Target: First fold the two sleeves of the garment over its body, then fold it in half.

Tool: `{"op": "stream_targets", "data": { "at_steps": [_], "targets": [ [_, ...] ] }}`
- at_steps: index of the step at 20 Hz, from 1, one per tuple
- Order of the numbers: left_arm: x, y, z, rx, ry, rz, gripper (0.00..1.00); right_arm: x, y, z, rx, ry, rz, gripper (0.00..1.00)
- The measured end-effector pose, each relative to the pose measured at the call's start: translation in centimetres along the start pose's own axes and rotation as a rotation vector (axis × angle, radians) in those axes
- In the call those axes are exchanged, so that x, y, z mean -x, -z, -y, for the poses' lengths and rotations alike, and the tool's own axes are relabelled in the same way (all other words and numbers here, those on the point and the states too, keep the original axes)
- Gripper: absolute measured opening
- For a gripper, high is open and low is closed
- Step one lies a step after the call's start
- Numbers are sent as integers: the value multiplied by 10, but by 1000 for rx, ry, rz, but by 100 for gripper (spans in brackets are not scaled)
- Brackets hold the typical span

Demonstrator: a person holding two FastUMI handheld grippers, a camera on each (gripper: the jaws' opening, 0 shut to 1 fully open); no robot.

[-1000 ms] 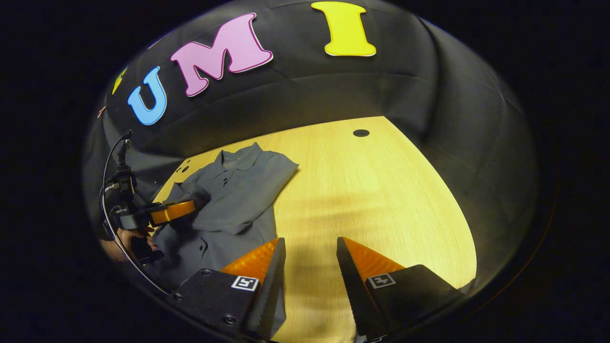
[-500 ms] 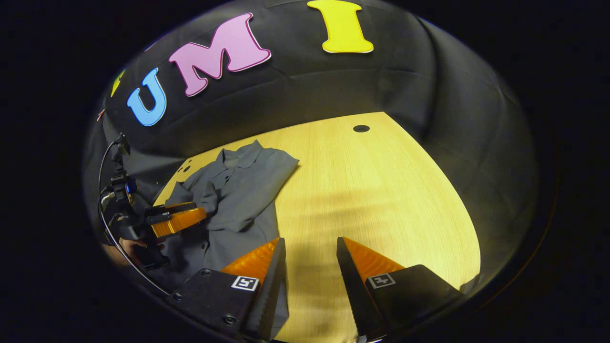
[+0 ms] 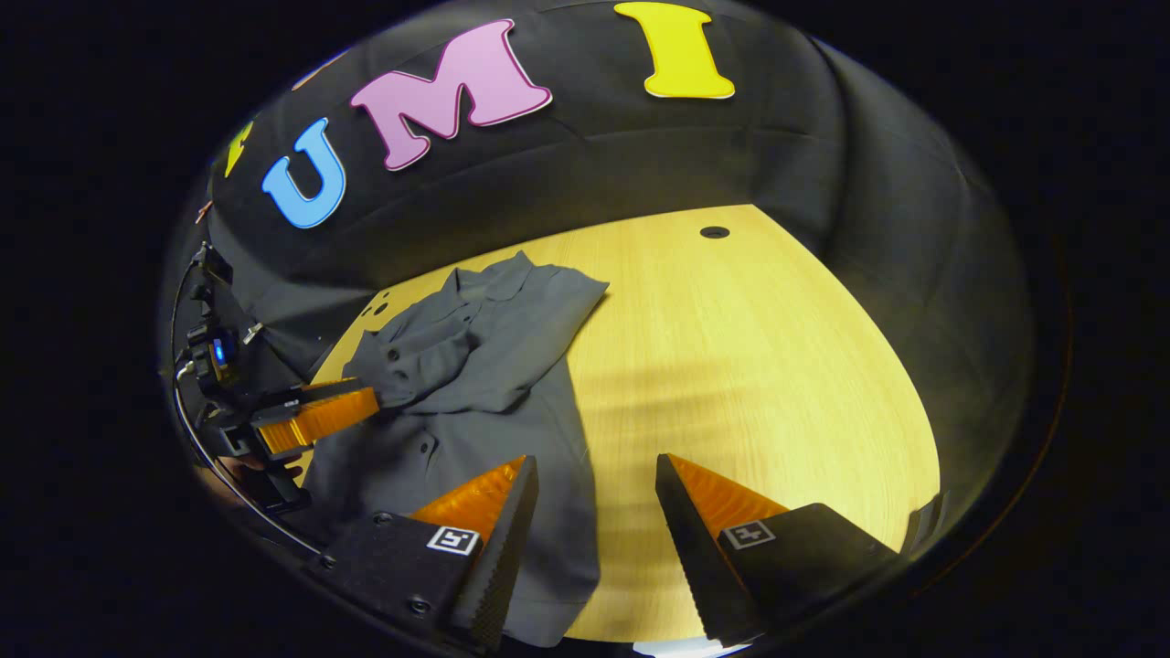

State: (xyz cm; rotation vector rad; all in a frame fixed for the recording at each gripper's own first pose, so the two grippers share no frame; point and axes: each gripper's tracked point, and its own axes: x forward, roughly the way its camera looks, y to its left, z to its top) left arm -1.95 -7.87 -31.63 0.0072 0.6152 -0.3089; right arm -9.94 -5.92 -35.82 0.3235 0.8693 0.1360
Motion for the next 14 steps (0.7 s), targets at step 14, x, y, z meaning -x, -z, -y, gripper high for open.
{"op": "stream_targets", "data": {
  "at_steps": [14],
  "targets": [
    [152,137,-134,140,-273,-161,85,32,107,-28,35,79,-160,81]
  ]
}}
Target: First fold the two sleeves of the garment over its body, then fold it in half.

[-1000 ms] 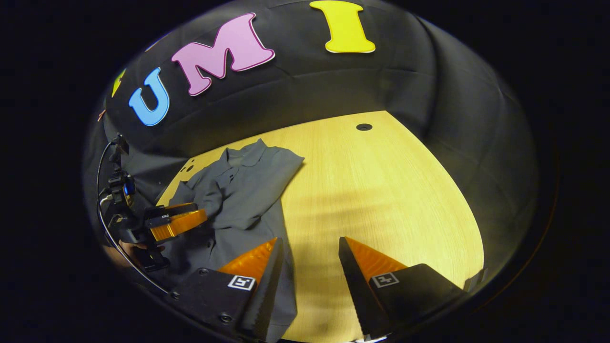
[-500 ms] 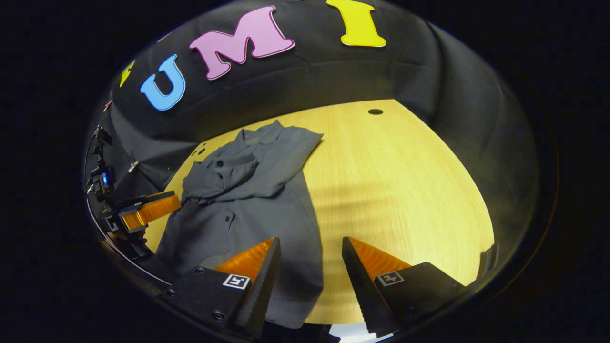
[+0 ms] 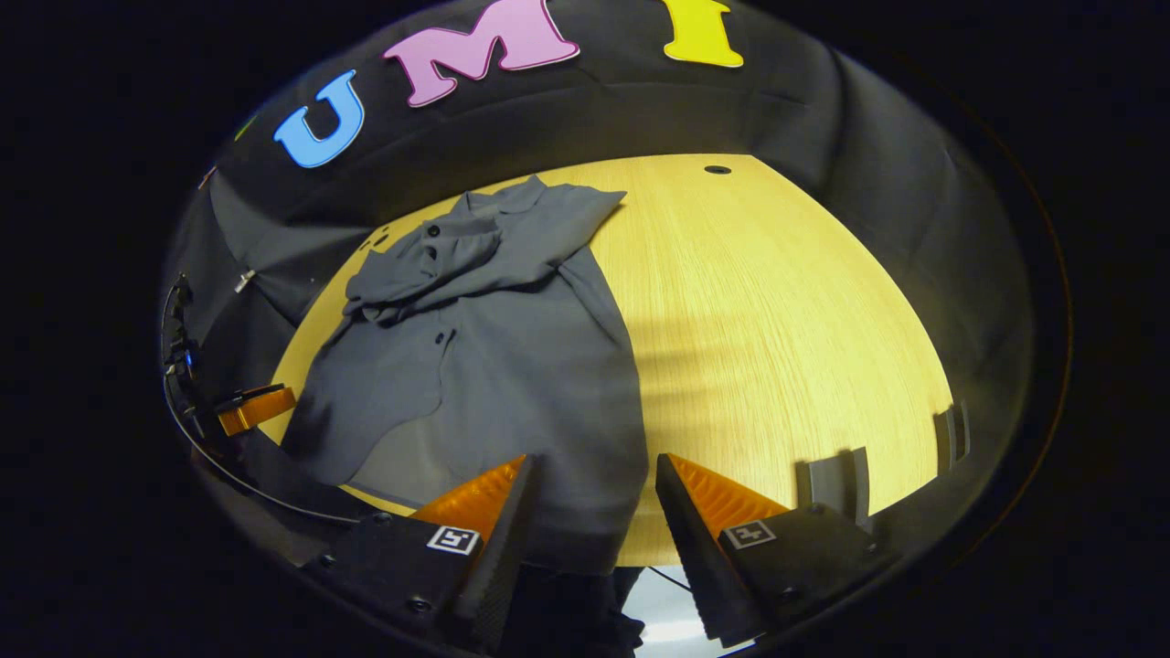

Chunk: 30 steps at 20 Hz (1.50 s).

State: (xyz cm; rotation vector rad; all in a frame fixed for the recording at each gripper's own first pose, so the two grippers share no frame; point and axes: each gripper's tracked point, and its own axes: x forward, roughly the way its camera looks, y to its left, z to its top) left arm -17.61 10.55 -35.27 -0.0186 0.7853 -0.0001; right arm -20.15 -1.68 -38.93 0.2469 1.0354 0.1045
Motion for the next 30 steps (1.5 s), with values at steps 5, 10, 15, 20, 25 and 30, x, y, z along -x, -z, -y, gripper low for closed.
{"op": "stream_targets", "data": {
  "at_steps": [5,10,15,20,25,30],
  "targets": [
    [-3,41,-50,30,-122,-93,85,-5,24,-1,-7,35,-51,81],
    [-12,65,-59,25,-134,-168,85,-18,39,0,-5,71,-103,81],
    [-20,65,-58,-22,-114,-155,88,-22,42,-2,125,115,-118,81],
    [-26,66,-40,-63,-52,-137,79,-31,33,-10,103,94,-67,72],
    [-40,49,-28,-12,-41,-164,8,-36,25,-15,11,24,-88,6],
    [-32,20,-24,68,-26,-154,6,-17,-18,-19,-10,1,25,5]
  ]
}}
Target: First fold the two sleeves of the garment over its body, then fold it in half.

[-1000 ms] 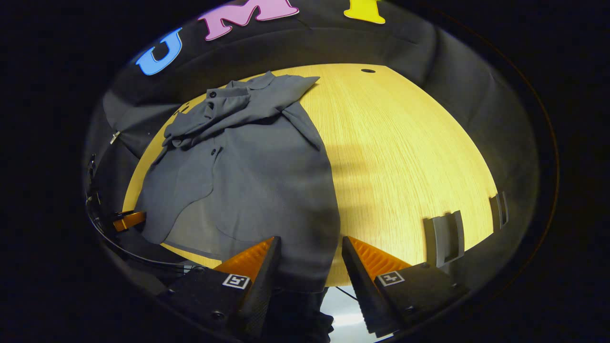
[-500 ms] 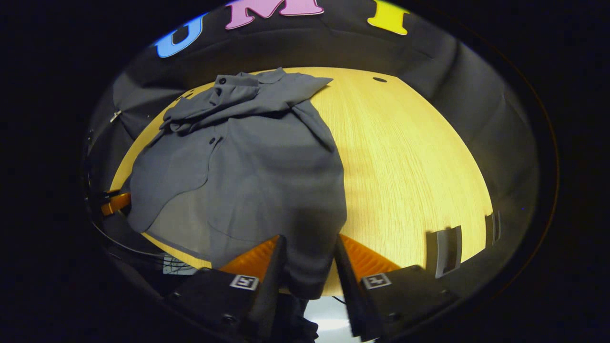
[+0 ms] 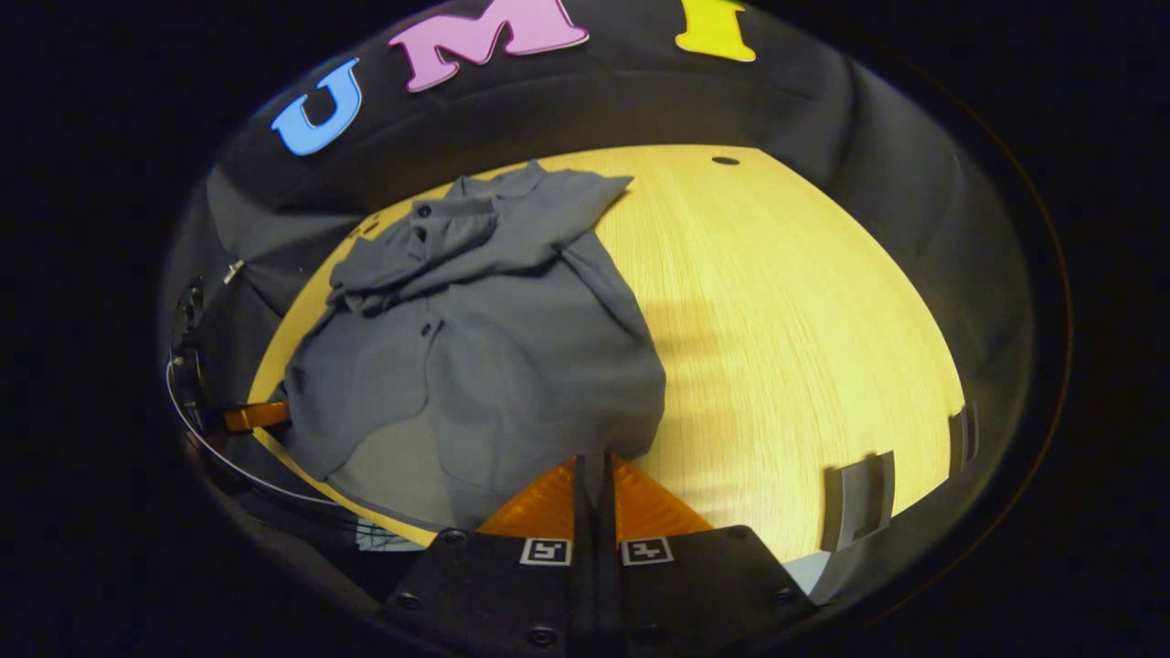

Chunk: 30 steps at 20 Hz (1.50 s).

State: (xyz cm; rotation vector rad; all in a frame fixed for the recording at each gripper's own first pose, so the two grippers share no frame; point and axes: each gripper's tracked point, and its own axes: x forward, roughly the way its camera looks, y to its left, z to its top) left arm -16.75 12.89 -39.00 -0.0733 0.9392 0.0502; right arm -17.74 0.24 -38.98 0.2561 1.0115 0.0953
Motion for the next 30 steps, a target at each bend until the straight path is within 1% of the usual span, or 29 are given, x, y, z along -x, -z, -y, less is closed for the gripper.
{"op": "stream_targets", "data": {
  "at_steps": [3,6,9,12,15,16,17,18,20,21,22,25,30],
  "targets": [
    [13,-35,6,32,16,64,5,14,-36,-5,-33,-24,78,5],
    [26,-83,15,58,26,146,6,21,-71,-9,-44,-39,145,5],
    [38,-127,19,46,29,215,6,25,-109,-15,-58,-56,211,5],
    [45,-162,14,39,17,274,6,30,-149,-24,-50,-78,275,5],
    [49,-190,8,59,15,314,6,30,-182,-33,-18,-97,322,5],
    [49,-200,6,66,11,324,5,27,-194,-36,-6,-98,338,5],
    [47,-207,3,72,6,331,2,25,-204,-38,4,-92,346,5],
    [46,-215,1,75,2,339,6,22,-213,-38,10,-82,356,5],
    [43,-233,-3,84,-1,356,5,15,-231,-42,-1,-79,367,5],
    [40,-240,-2,85,-1,361,2,13,-240,-43,-9,-81,372,5],
    [38,-248,-2,81,-3,365,6,9,-249,-44,-15,-83,378,5],
    [28,-272,-3,58,-13,380,5,-3,-273,-47,3,-86,393,5],
    [3,-315,-6,49,-41,405,5,-29,-314,-46,25,-75,421,5]
  ]
}}
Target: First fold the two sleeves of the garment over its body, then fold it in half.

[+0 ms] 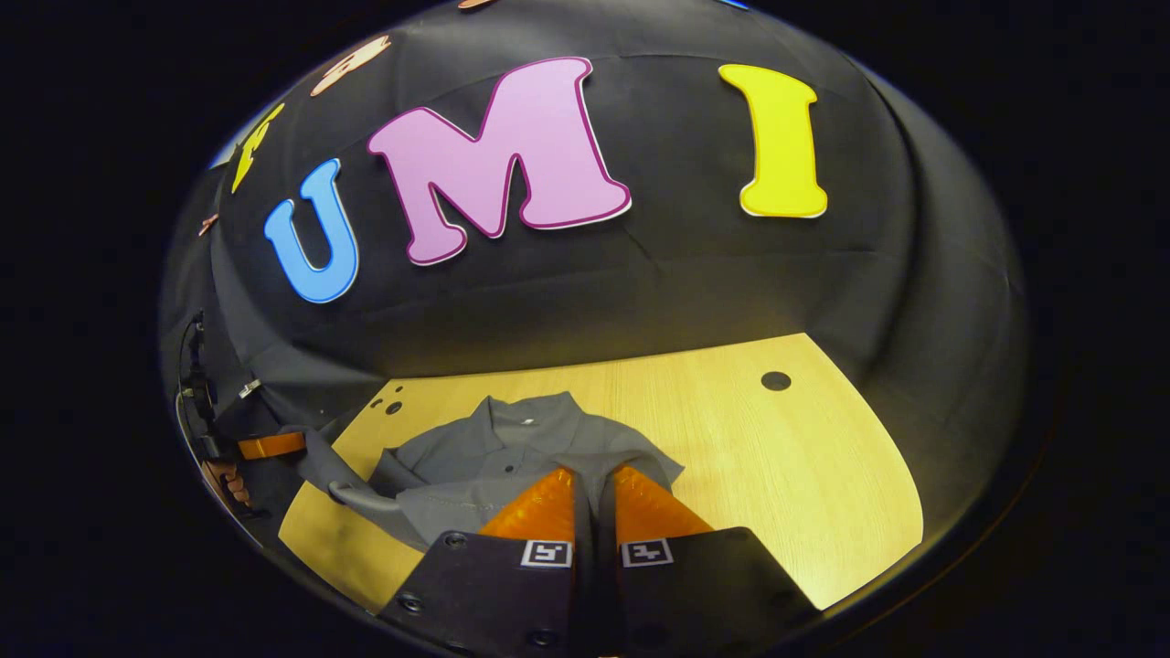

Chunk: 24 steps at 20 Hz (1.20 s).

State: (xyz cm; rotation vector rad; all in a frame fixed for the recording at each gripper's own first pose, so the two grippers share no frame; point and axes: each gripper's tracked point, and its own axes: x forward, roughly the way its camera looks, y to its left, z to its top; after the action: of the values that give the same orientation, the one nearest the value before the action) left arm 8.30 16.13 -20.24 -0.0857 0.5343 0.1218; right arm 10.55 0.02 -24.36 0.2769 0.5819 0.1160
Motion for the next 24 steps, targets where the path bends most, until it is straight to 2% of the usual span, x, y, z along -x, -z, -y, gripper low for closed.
{"op": "stream_targets", "data": {
  "at_steps": [5,9,10,11,17,22,24],
  "targets": [
    [-55,-13,-10,-10,-35,-2,5,-53,-10,15,16,18,-1,5],
    [-99,-4,-16,-33,-58,-35,5,-99,0,20,24,18,-22,5],
    [-110,-3,-17,-44,-63,-37,2,-111,4,23,29,21,-27,5],
    [-121,-2,-17,-53,-66,-38,5,-122,7,26,36,24,-34,5],
    [-178,21,-20,-110,-93,-87,5,-182,35,44,55,44,-88,5],
    [-212,44,-25,-117,-127,-125,5,-217,65,54,43,62,-136,5],
    [-219,50,-27,-129,-138,-130,5,-218,70,55,51,64,-146,5]
  ]
}}
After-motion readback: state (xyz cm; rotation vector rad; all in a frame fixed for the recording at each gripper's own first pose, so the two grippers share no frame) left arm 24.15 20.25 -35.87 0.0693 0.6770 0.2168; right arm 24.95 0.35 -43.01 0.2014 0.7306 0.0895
